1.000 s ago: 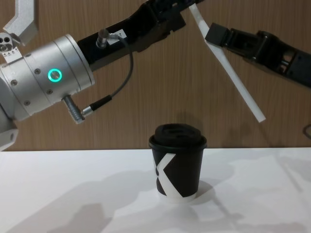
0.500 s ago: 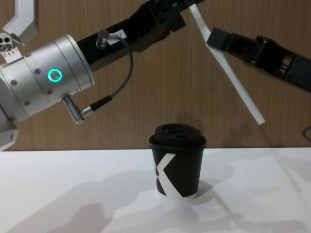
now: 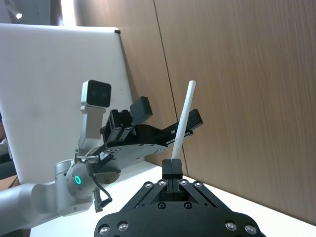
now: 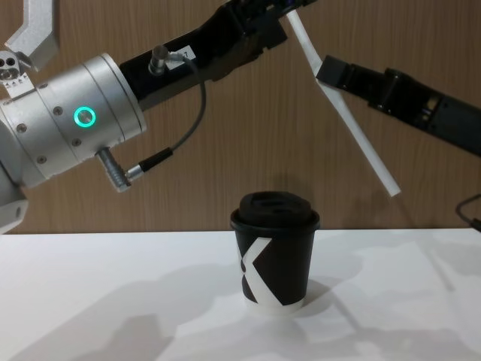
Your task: Pick up the straw with one hand, pass it to the other hand, and insert it into the cup.
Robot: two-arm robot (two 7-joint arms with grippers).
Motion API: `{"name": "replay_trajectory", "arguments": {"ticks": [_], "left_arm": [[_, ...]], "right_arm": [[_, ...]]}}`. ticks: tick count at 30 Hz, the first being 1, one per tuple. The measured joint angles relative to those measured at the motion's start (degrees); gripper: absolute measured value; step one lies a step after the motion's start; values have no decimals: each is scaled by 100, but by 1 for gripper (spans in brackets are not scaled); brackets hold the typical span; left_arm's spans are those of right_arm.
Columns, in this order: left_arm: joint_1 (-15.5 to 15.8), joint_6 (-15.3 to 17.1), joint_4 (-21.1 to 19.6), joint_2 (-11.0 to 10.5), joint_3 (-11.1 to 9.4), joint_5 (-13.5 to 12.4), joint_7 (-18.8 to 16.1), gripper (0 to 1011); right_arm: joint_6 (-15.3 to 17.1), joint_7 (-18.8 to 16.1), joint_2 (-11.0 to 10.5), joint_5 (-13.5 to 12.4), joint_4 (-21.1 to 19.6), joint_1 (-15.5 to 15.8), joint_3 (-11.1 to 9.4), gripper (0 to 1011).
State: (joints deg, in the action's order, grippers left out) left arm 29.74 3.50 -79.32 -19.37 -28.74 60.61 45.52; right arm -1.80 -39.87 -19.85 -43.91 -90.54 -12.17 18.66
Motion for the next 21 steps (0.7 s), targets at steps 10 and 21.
{"name": "replay_trajectory", "arguments": {"ticks": [10, 21], "left_arm": [[0, 0, 0, 0, 0, 0, 0, 1002], [0, 0, 0, 0, 0, 0, 0, 1002]], "right_arm": [[-36, 14, 24, 19, 194, -140, 86, 0], [-83, 44, -4, 15, 265, -195, 144, 0]]}}
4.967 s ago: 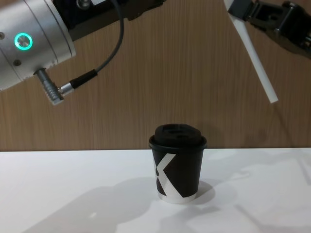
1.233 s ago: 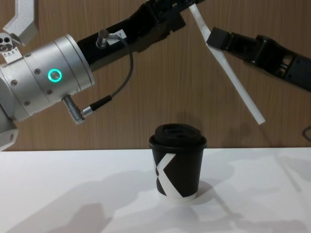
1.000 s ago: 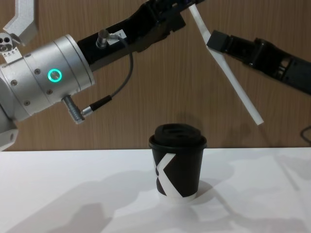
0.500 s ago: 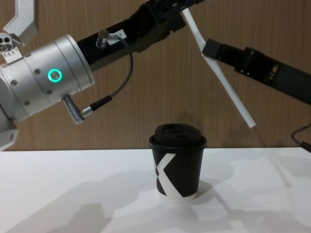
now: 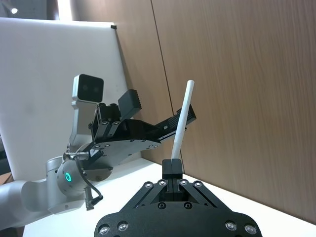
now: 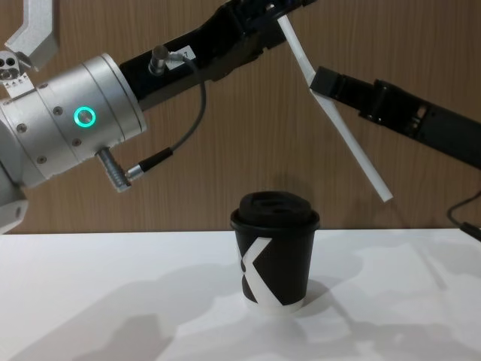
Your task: Pick up the straw with one hand, pass it to the other hand, and insert it into the cup.
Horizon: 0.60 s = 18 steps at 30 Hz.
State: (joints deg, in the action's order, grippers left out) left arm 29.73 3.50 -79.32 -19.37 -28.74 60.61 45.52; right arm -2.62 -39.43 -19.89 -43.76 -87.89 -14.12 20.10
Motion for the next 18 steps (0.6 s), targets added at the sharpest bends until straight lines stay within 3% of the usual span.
{"name": "replay_trajectory", "arguments": {"ticks": [18], "left_arm": [[0, 0, 0, 0, 0, 0, 0, 1002]], "right_arm": [[-77, 8, -109, -62, -55, -1, 45, 0]]}}
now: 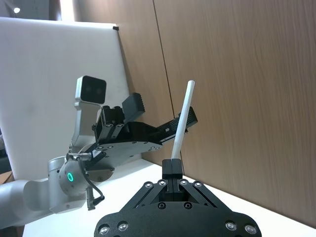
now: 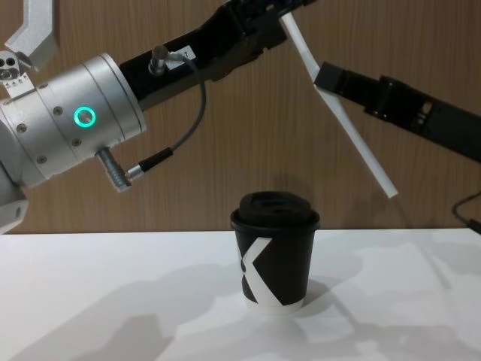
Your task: Pick up the straw with one hand, pass it to the other hand, and insert it into the cup.
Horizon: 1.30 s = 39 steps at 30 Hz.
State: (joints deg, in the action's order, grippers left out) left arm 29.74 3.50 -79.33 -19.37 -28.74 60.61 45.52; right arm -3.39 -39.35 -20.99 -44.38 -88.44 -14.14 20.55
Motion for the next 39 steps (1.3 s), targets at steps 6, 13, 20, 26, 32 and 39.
{"name": "replay_trajectory", "arguments": {"ticks": [6, 13, 20, 26, 32, 39], "left_arm": [[0, 0, 0, 0, 0, 0, 0, 1002], [0, 0, 0, 0, 0, 0, 0, 1002], [0, 0, 0, 0, 0, 0, 0, 1002], [0, 0, 0, 0, 0, 0, 0, 1002], [0, 0, 0, 0, 0, 0, 0, 926], [0, 0, 0, 0, 0, 0, 0, 759]], "right_arm": [[-43, -10, -46, -37, -97, 35, 6, 0], [-66, -36, -90, -81, -186, 71, 37, 0], [-68, -67, -120, -118, -247, 88, 112, 0], [-61, -84, -130, -140, -265, 89, 178, 0], [-52, -92, -139, -155, -270, 75, 238, 0], [-49, -91, -150, -173, -273, 55, 294, 0]]}}
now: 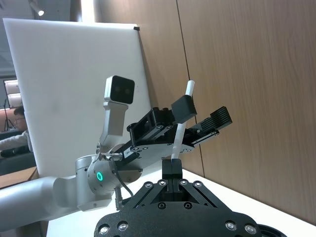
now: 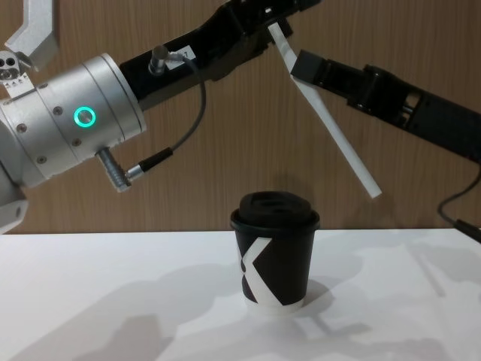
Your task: Pick up the straw with one hand, pass it to the other hand, and insert it into the cup.
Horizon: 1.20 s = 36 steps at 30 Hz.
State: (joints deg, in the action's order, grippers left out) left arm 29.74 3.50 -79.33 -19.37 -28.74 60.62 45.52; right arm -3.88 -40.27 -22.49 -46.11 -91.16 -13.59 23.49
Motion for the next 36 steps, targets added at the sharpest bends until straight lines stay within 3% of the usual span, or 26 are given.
{"name": "replay_trajectory", "arguments": {"ticks": [15, 16, 36], "left_arm": [[0, 0, 0, 0, 0, 0, 0, 273], [0, 0, 0, 0, 0, 0, 0, 182], [-1, 0, 0, 0, -1, -1, 0, 34]], "right_arm": [[-36, 82, -24, -48, 26, -59, 49, 0], [-48, 96, -28, -54, 31, -68, 53, 0], [-111, 187, -74, -113, 46, -76, 125, 0]]}}
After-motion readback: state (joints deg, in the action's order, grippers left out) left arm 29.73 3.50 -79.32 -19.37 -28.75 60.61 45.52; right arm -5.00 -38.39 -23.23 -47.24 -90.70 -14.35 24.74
